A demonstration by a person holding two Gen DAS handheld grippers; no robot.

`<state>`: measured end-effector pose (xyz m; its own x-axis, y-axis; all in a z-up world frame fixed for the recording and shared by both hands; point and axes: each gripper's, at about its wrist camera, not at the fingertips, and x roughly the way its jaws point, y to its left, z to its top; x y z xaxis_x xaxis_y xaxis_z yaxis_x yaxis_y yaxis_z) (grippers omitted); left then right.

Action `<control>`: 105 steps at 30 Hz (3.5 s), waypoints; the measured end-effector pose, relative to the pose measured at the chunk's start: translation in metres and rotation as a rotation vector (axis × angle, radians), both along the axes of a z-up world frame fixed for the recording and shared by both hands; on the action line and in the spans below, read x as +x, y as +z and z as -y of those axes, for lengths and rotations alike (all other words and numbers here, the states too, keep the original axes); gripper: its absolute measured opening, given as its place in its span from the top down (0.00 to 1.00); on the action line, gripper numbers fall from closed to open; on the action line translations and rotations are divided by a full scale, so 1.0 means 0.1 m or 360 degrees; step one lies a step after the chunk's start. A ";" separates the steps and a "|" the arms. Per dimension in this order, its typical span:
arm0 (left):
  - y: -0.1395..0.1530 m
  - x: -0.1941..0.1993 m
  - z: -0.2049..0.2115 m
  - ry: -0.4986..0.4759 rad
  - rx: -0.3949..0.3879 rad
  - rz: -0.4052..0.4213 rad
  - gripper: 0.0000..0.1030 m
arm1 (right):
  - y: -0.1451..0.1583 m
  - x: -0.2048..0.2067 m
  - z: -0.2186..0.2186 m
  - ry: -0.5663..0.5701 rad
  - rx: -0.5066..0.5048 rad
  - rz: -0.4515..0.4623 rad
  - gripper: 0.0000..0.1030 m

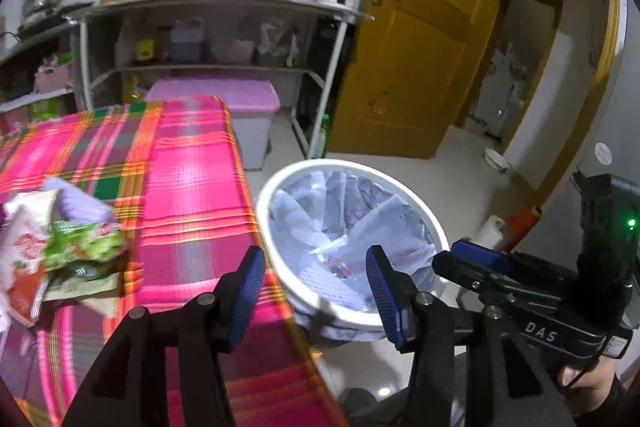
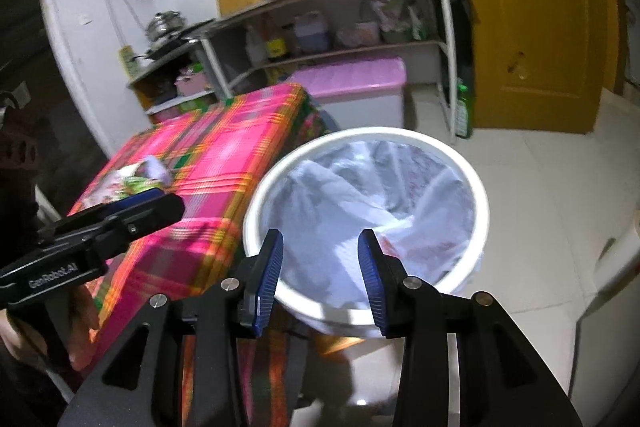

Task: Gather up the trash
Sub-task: 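Move the right gripper back over the table toward the green wrapper, then grasp the green snack wrapper with the right gripper and lift it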

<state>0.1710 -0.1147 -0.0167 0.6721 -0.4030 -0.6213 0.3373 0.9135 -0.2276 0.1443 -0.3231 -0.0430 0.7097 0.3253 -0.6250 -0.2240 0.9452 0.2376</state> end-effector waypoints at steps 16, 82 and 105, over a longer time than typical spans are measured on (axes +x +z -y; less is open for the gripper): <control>0.16 -0.63 -0.82 0.0248 0.0048 0.0084 0.49 | 0.17 -0.32 -0.84 0.0333 -0.0040 0.0005 0.57; -0.34 -0.38 -2.31 0.0331 0.0298 0.0004 0.30 | -0.04 0.67 -2.40 0.0714 -0.0396 0.0016 0.91; 0.10 -0.86 -1.88 0.0472 0.0138 0.0161 0.44 | 0.35 0.05 -1.56 0.0498 -0.0163 0.0077 0.91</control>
